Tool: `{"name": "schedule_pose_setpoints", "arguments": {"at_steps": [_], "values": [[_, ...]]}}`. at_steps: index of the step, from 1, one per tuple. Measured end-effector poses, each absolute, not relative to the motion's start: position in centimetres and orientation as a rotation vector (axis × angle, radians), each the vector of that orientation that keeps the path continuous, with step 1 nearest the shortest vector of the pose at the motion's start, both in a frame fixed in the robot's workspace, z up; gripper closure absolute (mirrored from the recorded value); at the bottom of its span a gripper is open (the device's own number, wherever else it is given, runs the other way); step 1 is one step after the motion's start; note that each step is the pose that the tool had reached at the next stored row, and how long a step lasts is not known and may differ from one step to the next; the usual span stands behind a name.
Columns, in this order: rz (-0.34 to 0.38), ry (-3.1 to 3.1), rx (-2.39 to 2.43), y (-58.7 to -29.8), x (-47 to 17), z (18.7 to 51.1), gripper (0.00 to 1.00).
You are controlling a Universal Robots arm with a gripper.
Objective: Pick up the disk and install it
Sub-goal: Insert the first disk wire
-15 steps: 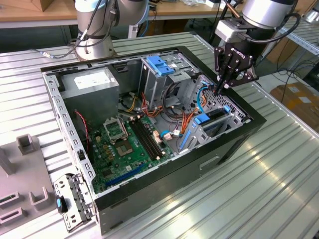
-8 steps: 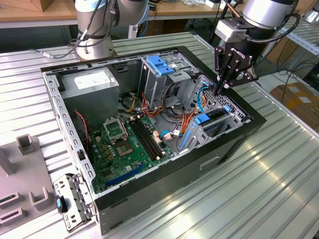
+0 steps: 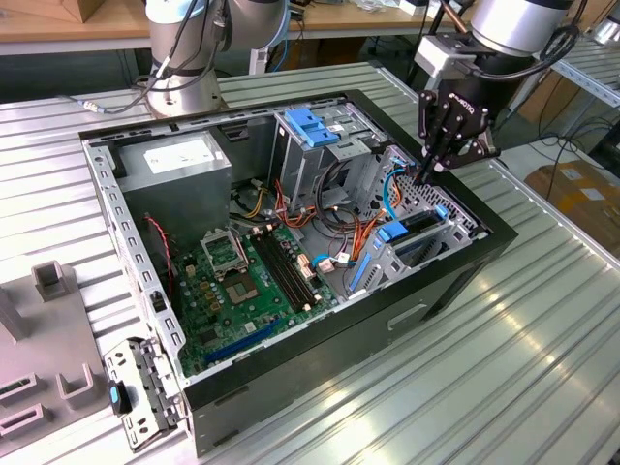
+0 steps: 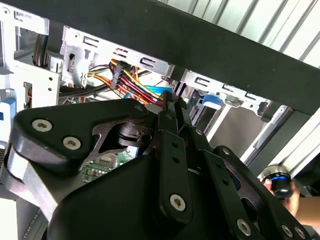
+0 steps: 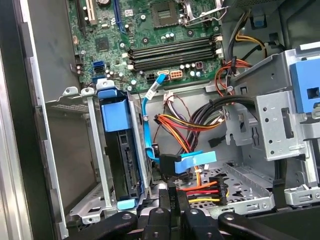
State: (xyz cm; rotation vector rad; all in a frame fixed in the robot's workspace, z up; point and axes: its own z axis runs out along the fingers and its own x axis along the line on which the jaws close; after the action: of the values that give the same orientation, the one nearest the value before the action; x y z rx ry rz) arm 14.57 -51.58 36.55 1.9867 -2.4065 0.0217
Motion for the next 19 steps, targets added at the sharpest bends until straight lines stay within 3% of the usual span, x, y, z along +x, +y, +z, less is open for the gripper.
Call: {"name": "schedule_pose_setpoints", "arguments": {"at_steps": [19], "values": [[0.028,-2.498,1.880,-52.08,14.54,36.52,0.83]]}}
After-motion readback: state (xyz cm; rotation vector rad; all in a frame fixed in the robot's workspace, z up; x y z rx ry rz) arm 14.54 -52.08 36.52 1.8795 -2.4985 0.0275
